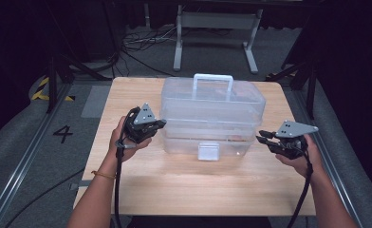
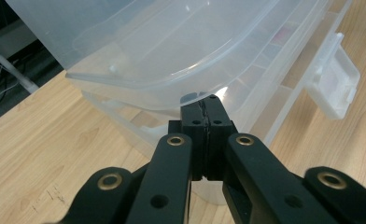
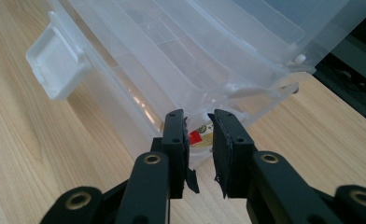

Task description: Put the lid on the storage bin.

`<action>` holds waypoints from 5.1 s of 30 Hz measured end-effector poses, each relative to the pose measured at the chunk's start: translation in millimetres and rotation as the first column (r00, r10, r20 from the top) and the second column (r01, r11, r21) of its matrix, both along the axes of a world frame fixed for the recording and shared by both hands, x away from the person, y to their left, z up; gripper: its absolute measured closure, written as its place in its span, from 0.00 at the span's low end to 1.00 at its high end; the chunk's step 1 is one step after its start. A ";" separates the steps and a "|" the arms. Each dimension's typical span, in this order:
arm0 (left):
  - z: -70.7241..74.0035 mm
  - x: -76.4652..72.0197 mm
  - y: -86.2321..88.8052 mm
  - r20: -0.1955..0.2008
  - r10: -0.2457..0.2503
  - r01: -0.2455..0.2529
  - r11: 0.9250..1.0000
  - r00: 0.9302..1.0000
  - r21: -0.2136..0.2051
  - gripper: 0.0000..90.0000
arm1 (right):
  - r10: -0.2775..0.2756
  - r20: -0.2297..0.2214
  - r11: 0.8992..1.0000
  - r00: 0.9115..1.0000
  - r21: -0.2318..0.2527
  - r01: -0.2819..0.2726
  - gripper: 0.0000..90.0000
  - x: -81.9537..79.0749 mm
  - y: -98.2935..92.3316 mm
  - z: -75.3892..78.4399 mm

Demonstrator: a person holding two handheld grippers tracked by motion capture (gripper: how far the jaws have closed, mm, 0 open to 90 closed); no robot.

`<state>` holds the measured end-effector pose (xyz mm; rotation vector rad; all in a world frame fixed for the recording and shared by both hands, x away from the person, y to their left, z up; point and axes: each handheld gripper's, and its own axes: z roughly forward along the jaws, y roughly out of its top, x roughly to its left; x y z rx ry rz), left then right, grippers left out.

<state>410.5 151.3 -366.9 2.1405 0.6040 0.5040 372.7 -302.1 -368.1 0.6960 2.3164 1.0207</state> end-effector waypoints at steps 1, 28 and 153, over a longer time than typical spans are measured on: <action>-0.7 -0.1 0.4 0.003 0.003 -0.003 1.000 1.000 0.007 1.00 | 0.000 -0.001 1.000 1.000 0.002 0.000 0.84 0.0 0.0 -0.2; -25.5 -1.0 6.6 -0.045 0.029 -0.026 0.998 0.999 0.059 1.00 | -0.033 -0.036 0.999 0.999 0.021 0.034 0.61 5.2 -2.3 -8.3; -118.3 -85.0 89.3 -0.244 0.169 -0.154 0.985 0.955 0.077 0.14 | -0.311 -0.252 0.935 0.916 0.090 0.342 0.18 -45.6 -114.3 -122.9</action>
